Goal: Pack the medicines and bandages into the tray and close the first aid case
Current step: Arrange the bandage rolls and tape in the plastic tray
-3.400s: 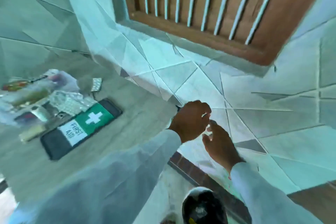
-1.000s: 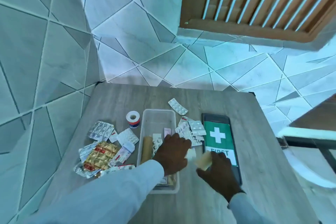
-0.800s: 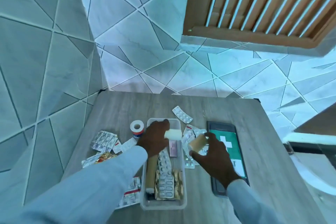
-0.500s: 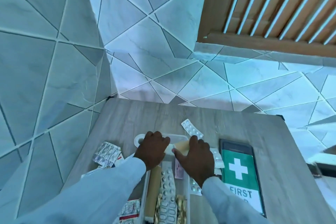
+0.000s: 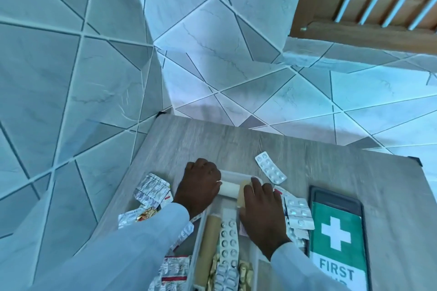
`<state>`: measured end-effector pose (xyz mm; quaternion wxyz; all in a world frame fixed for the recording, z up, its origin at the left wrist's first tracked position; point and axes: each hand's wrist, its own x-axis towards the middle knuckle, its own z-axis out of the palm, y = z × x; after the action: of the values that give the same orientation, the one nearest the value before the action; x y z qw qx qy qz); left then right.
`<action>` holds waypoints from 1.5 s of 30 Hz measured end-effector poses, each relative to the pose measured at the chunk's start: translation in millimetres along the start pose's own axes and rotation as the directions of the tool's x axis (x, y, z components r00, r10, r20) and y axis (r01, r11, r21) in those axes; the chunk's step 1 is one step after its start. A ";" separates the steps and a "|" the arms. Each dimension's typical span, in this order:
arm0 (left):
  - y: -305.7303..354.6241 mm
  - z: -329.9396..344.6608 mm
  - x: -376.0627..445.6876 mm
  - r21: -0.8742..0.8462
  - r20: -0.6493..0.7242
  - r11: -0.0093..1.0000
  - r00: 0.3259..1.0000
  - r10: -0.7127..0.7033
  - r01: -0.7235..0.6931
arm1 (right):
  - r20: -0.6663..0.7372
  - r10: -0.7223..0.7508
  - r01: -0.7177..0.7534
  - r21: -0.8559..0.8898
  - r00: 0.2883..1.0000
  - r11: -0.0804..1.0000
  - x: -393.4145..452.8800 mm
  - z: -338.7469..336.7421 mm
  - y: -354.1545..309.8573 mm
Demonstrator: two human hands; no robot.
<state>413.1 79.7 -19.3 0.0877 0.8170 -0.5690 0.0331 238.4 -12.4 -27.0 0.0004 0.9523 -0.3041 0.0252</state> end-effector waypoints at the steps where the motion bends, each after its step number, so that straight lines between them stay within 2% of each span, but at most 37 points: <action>1: -5.4 -1.0 -1.6 -0.065 -0.036 0.997 0.998 -0.053 0.051 | 0.007 -0.015 0.015 -0.032 1.000 0.999 1.0 1.5 2.7; 2: -12.2 -1.6 -3.7 -0.129 -0.029 0.986 0.993 -0.111 0.107 | 0.017 -0.023 0.024 -0.066 1.000 0.998 1.5 2.3 4.6; 4: -27.8 0.2 -9.5 -0.214 0.120 0.949 0.970 -0.211 0.232 | 0.048 -0.013 0.019 -0.115 0.999 0.993 0.6 2.3 6.0; 6: -43.2 2.6 -14.9 -0.209 0.326 0.930 0.918 -0.225 0.302 | 0.065 0.022 -0.012 -0.149 0.998 0.989 -1.9 1.3 0.5; 8: -51.6 4.1 -17.0 -0.192 0.423 0.939 0.887 -0.183 0.286 | 0.082 0.070 -0.054 -0.183 0.994 0.982 -3.1 0.3 -10.5; 12: -53.6 4.8 -12.5 -0.243 0.394 0.943 0.912 -0.118 0.227 | 0.061 0.174 -0.158 -0.211 0.983 0.965 0.6 -4.7 -30.9; 16: -58.5 -5.0 -15.6 -0.248 0.303 0.952 0.948 -0.100 0.180 | 0.046 0.121 -0.108 -0.221 0.992 0.969 -0.2 -6.0 -36.1; 20: -55.9 -30.2 -19.1 -0.483 0.152 0.864 0.986 -0.075 0.140 | 0.064 0.099 -0.086 -0.184 0.993 0.979 -0.8 -6.9 -36.7; 22: -40.4 -42.3 -17.0 -0.569 0.142 0.816 0.989 -0.026 0.104 | 0.016 0.145 -0.145 -0.018 0.989 0.989 1.4 -9.3 -32.2; 23: -29.2 -46.8 -16.0 -0.593 0.151 0.799 0.988 -0.008 0.097 | 0.005 0.180 -0.179 0.141 0.984 0.974 3.3 -12.8 -30.4; 24: -17.5 -48.3 -14.9 -0.600 0.166 0.793 0.986 -0.003 0.104 | 0.047 0.187 -0.192 0.330 0.981 0.924 3.9 -17.4 -30.1; 25: -6.1 -48.6 -14.2 -0.597 0.182 0.794 0.983 -0.004 0.114 | 0.115 0.177 -0.211 0.534 0.977 0.819 3.0 -22.2 -30.5; 26: 3.2 -47.2 -14.6 -0.590 0.207 0.796 0.978 -0.015 0.137 | 0.174 0.129 -0.214 0.679 0.976 0.703 2.3 -24.1 -31.1; 27: 10.6 -44.6 -15.3 -0.581 0.233 0.797 0.972 -0.031 0.164 | 0.198 0.091 -0.210 0.737 0.976 0.642 1.3 -25.5 -31.6; 29: 16.4 -37.4 -19.4 -0.557 0.285 0.802 0.957 -0.059 0.215 | 0.185 0.087 -0.192 0.685 0.979 0.703 -1.1 -25.4 -31.4; 32: 7.5 -34.1 -25.2 -0.513 0.308 0.826 0.948 -0.078 0.235 | 0.176 0.075 -0.134 0.352 0.982 0.926 -1.9 -21.5 -28.2; 33: 0.0 -34.9 -26.1 -0.514 0.295 0.822 0.951 -0.096 0.243 | 0.187 0.042 -0.088 0.243 0.981 0.966 0.5 -19.9 -29.6; 35: -20.5 -36.9 -28.0 -0.529 0.255 0.801 0.953 -0.167 0.281 | 0.208 -0.018 -0.011 0.137 0.978 0.990 7.4 -18.3 -36.5; 39: -57.0 -42.2 -47.0 -0.514 0.248 0.758 0.916 -0.316 0.401 | 0.248 -0.091 0.050 0.168 0.964 0.984 17.0 -13.2 -51.3; 45: -70.9 -39.2 -75.1 -0.498 0.290 0.721 0.876 -0.384 0.481 | 0.299 -0.032 -0.050 0.265 0.954 0.963 16.5 -6.0 -50.1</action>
<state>455.0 180.1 0.2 0.2788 0.8654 -0.3514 -0.2234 280.5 19.0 -19.5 -0.1757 0.9347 -0.2986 -0.0787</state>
